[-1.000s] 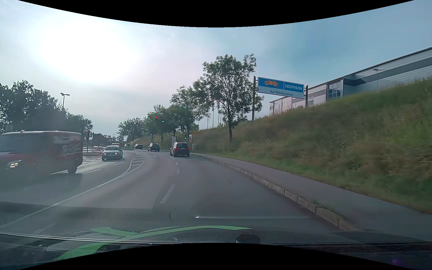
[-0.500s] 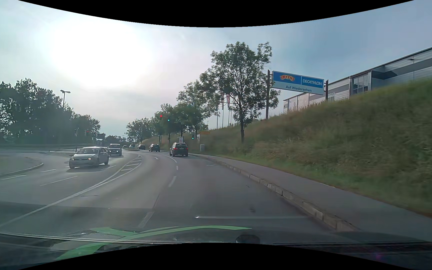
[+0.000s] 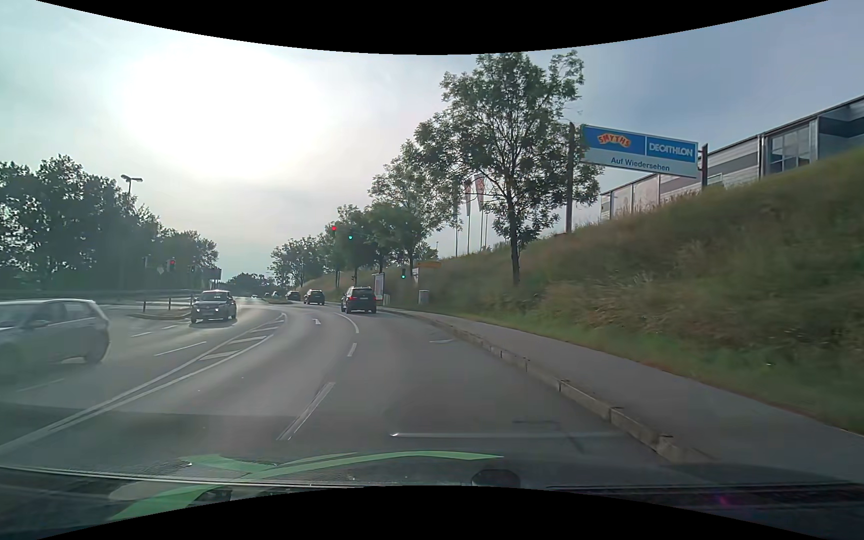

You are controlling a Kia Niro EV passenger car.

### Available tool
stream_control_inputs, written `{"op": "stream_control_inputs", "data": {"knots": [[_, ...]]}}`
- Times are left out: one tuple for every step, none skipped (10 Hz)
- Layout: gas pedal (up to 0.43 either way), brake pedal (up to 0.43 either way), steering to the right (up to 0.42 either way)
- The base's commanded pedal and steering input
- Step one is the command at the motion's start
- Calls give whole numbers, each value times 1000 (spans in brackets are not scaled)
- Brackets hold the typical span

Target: Follow the waypoints while adhering to traffic rules and regulations

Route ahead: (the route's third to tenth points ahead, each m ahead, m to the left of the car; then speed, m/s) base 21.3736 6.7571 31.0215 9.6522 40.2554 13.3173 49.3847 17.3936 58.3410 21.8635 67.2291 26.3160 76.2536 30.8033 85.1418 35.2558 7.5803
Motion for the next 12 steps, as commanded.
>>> {"op": "stream_control_inputs", "data": {"knots": [[177, 0, -66], [189, 0, -67], [220, 0, -67], [228, 0, -67], [248, 0, -67], [260, 0, -66], [260, 0, -65], [260, 0, -63], [260, 0, -63], [260, 0, -61], [260, 0, -58], [260, 0, -57]]}}
